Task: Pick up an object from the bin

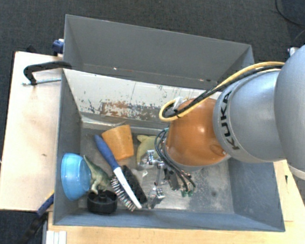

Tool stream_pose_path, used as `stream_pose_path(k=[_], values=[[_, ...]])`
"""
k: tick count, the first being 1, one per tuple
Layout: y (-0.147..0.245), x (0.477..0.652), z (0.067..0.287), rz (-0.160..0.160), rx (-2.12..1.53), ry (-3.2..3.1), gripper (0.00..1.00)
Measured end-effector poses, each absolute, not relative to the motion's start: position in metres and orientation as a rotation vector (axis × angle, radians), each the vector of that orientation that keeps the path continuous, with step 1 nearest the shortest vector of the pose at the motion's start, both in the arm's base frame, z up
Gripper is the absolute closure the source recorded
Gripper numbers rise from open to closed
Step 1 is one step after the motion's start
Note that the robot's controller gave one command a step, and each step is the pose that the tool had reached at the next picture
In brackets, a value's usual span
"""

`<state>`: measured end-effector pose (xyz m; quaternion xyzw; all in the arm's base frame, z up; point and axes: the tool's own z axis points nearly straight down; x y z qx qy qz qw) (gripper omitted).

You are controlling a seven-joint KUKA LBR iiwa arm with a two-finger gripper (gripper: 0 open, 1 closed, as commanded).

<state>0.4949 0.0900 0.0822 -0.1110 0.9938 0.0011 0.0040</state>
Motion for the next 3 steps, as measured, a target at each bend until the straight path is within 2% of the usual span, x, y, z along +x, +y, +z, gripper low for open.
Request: stream_pose_path(k=[1,2,3], values=[[0.089,0.496,0.083,0.001,-0.346,3.112,1.00],[0.090,0.493,0.081,0.002,-0.349,3.120,0.00],[0.140,0.494,0.078,-0.002,-0.442,3.100,0.00]])
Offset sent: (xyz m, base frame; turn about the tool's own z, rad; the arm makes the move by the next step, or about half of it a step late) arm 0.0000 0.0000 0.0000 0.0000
